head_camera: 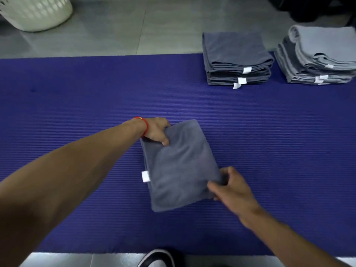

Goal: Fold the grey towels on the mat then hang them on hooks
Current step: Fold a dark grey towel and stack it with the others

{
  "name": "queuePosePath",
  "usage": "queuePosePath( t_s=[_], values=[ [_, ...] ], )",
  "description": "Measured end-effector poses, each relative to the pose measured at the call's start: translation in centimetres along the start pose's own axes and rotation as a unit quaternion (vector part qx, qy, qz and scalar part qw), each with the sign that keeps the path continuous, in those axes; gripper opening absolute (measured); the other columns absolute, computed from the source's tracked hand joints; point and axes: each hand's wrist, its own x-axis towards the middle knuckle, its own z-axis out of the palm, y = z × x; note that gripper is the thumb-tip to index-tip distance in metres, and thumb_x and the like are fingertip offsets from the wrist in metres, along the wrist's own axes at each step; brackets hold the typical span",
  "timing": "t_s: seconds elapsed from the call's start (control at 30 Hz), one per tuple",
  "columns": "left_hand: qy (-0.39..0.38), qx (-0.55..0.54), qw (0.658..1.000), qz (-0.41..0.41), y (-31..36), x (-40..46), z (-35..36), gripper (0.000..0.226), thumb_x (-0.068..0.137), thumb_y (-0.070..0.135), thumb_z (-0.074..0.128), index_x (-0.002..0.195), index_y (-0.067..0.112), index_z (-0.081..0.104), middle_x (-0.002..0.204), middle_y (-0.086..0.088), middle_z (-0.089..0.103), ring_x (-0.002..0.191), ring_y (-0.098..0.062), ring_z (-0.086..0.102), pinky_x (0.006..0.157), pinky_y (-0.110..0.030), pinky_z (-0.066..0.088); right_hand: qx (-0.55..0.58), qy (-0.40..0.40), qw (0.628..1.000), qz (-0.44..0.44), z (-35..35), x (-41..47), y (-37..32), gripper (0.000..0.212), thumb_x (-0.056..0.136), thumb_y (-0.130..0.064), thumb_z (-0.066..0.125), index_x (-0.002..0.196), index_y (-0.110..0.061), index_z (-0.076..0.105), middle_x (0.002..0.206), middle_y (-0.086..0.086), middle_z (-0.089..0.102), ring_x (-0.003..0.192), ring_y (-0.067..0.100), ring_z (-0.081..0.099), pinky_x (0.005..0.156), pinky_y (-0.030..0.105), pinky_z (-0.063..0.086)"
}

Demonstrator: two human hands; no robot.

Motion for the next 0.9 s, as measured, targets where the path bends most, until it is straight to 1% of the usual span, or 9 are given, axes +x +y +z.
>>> queuePosePath(
  t_s=[0.1, 0.2, 0.27, 0.37, 0.47, 0.6, 0.7, 0.8, 0.9],
  values=[
    [-0.082, -0.301, 0.95, 0.007, -0.6, -1.6, 0.7, 0.046, 0.079, 0.025, 0.084, 0.121, 0.017, 0.068, 0.119, -0.003, 0.073, 0.111, -0.023, 0.069, 0.104, -0.043, 0.052, 0.172, 0.108, 0.979, -0.006, -5.0, 3.5, -0.9, 0.021, 0.086, -0.01, 0.076, 0.104, -0.012, 0.064, 0.103, 0.019, 0.074, 0.087, 0.027, 0.072, 0.083, 0.051, 0.059],
    [-0.064, -0.481, 0.874, -0.003, 0.3, -2.2, 4.4, 0.056, 0.08, 0.032, 0.084, 0.127, 0.009, 0.066, 0.121, -0.007, 0.072, 0.119, -0.028, 0.065, 0.111, -0.049, 0.045, 0.23, 0.129, 0.965, 0.004, -9.0, 7.0, -1.1, 0.042, 0.084, -0.039, 0.08, 0.115, -0.015, 0.065, 0.107, 0.007, 0.077, 0.095, 0.025, 0.075, 0.084, 0.05, 0.062],
    [-0.022, -0.507, 0.861, -0.035, 1.2, -2.3, 7.3, 0.049, 0.084, 0.03, 0.081, 0.123, 0.004, 0.067, 0.117, -0.011, 0.074, 0.115, -0.03, 0.068, 0.106, -0.05, 0.049, 0.167, 0.09, 0.981, 0.043, -9.1, 8.1, -0.1, 0.041, 0.084, -0.045, 0.08, 0.109, -0.015, 0.068, 0.101, 0.004, 0.078, 0.09, 0.023, 0.076, 0.082, 0.047, 0.062],
    [0.049, -0.493, 0.867, -0.046, 1.5, -2.4, 9.6, 0.044, 0.08, 0.034, 0.084, 0.112, 0.008, 0.071, 0.108, -0.007, 0.077, 0.103, -0.027, 0.073, 0.096, -0.051, 0.056, 0.082, 0.081, 0.991, 0.069, -8.0, 8.0, 1.8, 0.027, 0.086, -0.034, 0.08, 0.104, -0.016, 0.072, 0.097, 0.003, 0.078, 0.086, 0.02, 0.075, 0.081, 0.042, 0.063],
    [0.061, -0.504, 0.861, -0.028, 2.1, -3.2, 9.4, 0.033, 0.089, 0.03, 0.076, 0.116, 0.013, 0.067, 0.111, -0.005, 0.076, 0.101, -0.022, 0.073, 0.093, -0.049, 0.058, 0.082, 0.036, 0.994, 0.07, -6.9, 5.7, 2.3, 0.021, 0.089, -0.033, 0.078, 0.1, -0.015, 0.075, 0.093, -0.002, 0.079, 0.084, 0.015, 0.076, 0.077, 0.032, 0.06],
    [0.065, -0.581, 0.811, -0.024, 4.6, -4.7, 7.0, 0.028, 0.096, 0.021, 0.067, 0.12, 0.007, 0.063, 0.109, -0.012, 0.076, 0.103, -0.03, 0.072, 0.079, -0.039, 0.062, 0.201, -0.005, 0.978, 0.064, -7.7, 3.2, 0.3, 0.02, 0.097, -0.032, 0.067, 0.112, -0.019, 0.07, 0.104, 0.0, 0.079, 0.095, 0.019, 0.076, 0.086, 0.039, 0.06],
    [0.065, -0.62, 0.781, -0.017, 7.0, -5.0, 3.4, 0.024, 0.096, 0.019, 0.066, 0.115, 0.003, 0.066, 0.104, -0.017, 0.076, 0.096, -0.031, 0.074, 0.069, -0.035, 0.063, 0.251, -0.03, 0.966, 0.056, -10.8, 3.4, -3.1, 0.021, 0.1, -0.025, 0.059, 0.101, -0.011, 0.074, 0.097, 0.01, 0.078, 0.085, 0.026, 0.075, 0.071, 0.039, 0.061],
    [0.098, -0.632, 0.769, 0.0, 10.0, -4.7, -1.5, 0.015, 0.097, 0.017, 0.065, 0.1, 0.004, 0.068, 0.083, -0.013, 0.074, 0.066, -0.02, 0.072, 0.051, -0.029, 0.058, 0.254, 0.001, 0.967, 0.032, -14.5, 5.0, -7.5, 0.022, 0.095, -0.017, 0.06, 0.077, -0.011, 0.072, 0.069, 0.007, 0.066, 0.055, 0.015, 0.061, 0.045, 0.028, 0.048],
    [0.165, -0.648, 0.741, 0.063, 13.2, -3.8, -6.5, 0.019, 0.098, 0.014, 0.063, 0.114, 0.005, 0.066, 0.097, -0.015, 0.074, 0.071, -0.021, 0.071, 0.057, -0.034, 0.062, 0.238, 0.061, 0.969, -0.039, -18.1, 7.9, -12.5, 0.012, 0.094, -0.013, 0.058, 0.084, -0.015, 0.065, 0.062, 0.0, 0.063, 0.048, 0.01, 0.057, 0.037, 0.023, 0.042]
  ],
)
